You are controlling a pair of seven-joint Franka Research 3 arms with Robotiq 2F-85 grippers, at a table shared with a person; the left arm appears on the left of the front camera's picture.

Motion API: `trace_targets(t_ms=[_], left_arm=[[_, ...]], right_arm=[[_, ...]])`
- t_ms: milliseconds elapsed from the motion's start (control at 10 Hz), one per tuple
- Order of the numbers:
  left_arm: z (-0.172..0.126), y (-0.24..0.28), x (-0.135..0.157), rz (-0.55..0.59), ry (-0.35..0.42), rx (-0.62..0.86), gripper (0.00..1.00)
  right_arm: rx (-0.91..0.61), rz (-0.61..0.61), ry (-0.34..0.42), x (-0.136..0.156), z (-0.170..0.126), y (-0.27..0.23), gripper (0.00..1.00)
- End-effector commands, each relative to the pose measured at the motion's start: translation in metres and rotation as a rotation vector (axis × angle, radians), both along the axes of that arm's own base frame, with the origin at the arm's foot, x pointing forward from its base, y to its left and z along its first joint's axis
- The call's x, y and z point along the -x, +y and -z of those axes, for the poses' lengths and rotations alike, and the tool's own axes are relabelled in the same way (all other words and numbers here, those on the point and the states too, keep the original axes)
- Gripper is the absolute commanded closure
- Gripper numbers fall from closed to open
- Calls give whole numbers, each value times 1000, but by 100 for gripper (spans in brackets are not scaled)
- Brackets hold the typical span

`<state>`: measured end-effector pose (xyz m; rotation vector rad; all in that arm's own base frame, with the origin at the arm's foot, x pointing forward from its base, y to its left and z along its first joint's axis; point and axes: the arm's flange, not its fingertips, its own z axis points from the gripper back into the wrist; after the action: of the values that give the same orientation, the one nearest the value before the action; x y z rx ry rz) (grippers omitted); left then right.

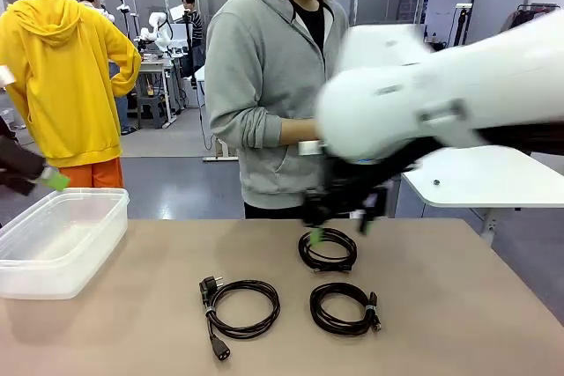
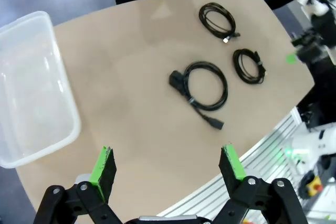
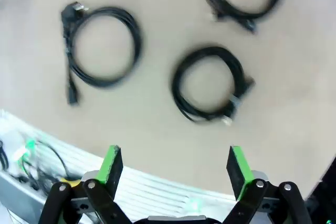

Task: Organize and store the cables.
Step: Place the Power Cable into the Organizing box.

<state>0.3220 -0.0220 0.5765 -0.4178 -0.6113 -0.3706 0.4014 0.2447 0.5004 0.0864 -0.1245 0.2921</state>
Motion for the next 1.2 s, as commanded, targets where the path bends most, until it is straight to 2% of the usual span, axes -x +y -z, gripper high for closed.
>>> trace_targets(t_ms=[0,200,300,500,600,700,800,1000,1100], left_arm=[[-10,-35,-19,-89,24,-10,0],[-14,-83,-30,-106,69,-39,0],[-10,-106,-37,-154,109,-69,0],[6,-152,-60,-283,212,-73,0],[17,-174,-68,-315,239,-69,0],[29,-194,-73,-341,281,-91,0],[42,-209,-78,-382,291,-79,0],[74,-237,-87,-522,389,-125,0],[87,-247,-89,-541,420,-148,0]], right_arm=[[-70,-28,2,28,-13,-96,0],[-148,-108,-41,47,-29,-191,0],[-146,-176,-82,56,-34,-228,0],[-176,-232,-168,68,-45,-307,0],[-158,-304,-215,77,-46,-336,0],[-133,-369,-278,86,-42,-359,0],[-139,-422,-348,93,-34,-373,0],[-199,-518,-446,102,-7,-385,0],[-187,-571,-510,108,1,-389,0]])
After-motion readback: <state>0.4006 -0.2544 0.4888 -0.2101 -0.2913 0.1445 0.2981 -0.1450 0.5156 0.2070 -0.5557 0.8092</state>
